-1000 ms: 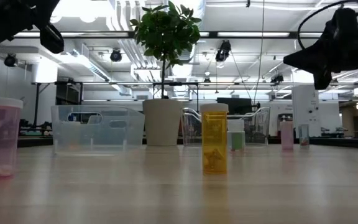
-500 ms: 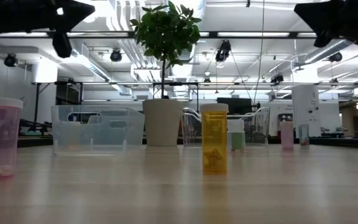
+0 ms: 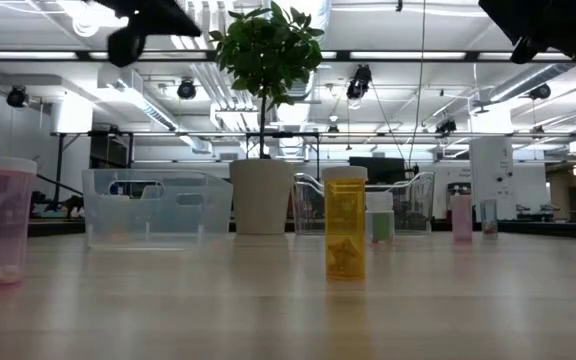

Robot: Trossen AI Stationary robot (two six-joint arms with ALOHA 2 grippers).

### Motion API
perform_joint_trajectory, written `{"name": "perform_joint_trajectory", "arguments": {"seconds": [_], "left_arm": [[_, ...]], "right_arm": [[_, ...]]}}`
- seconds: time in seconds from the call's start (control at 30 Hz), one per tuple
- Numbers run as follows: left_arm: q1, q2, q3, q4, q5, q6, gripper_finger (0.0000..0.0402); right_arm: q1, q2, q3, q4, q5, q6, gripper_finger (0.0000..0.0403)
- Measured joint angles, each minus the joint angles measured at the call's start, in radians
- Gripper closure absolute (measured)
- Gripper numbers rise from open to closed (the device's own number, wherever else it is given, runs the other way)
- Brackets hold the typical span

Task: Pick and place medicine bottles into bin by pill shape (circle, oval)
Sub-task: Put the big orange pill bottle into the bottom transparent bin

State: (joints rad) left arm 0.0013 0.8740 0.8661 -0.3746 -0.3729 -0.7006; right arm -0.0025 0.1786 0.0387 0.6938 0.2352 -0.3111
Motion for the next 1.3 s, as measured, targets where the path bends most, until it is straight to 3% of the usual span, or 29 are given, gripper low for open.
{"name": "perform_joint_trajectory", "arguments": {"seconds": [0.17, 0.3, 0.43, 0.53, 0.67, 0.77, 0.93, 1.17, 1.3], "left_arm": [[0.007, 0.114, 0.205, -0.478, 0.002, 0.019, 0.0402], [0.037, 0.187, 0.304, -0.761, 0.008, 0.041, 0.0402], [0.111, 0.257, 0.335, -0.895, 0.112, 0.219, 0.0402], [0.180, 0.305, 0.327, -0.934, 0.188, 0.457, 0.0402], [0.268, 0.362, 0.299, -0.975, 0.201, 0.803, 0.0402], [0.340, 0.394, 0.284, -0.977, 0.201, 0.976, 0.0402], [0.442, 0.419, 0.280, -0.966, 0.203, 1.071, 0.0402], [0.520, 0.410, 0.206, -0.939, 0.214, 1.085, 0.0400], [0.529, 0.403, 0.152, -0.903, 0.214, 1.082, 0.0368]], "right_arm": [[0.000, 0.000, 0.001, -0.002, 0.000, -0.030, 0.0385], [0.000, 0.000, 0.002, -0.002, 0.001, -0.059, 0.0385], [0.000, 0.000, 0.002, -0.002, 0.001, -0.077, 0.0385], [0.000, 0.000, 0.003, -0.002, 0.002, -0.080, 0.0385], [0.000, 0.000, 0.003, -0.004, 0.002, -0.077, 0.0385], [0.000, 0.000, 0.003, -0.004, 0.002, -0.075, 0.0385], [0.000, 0.000, 0.003, -0.009, 0.002, -0.077, 0.0385], [0.000, 0.001, 0.004, -0.009, 0.002, -0.083, 0.0385], [-0.001, 0.001, 0.004, -0.010, 0.002, -0.095, 0.0385]]}}
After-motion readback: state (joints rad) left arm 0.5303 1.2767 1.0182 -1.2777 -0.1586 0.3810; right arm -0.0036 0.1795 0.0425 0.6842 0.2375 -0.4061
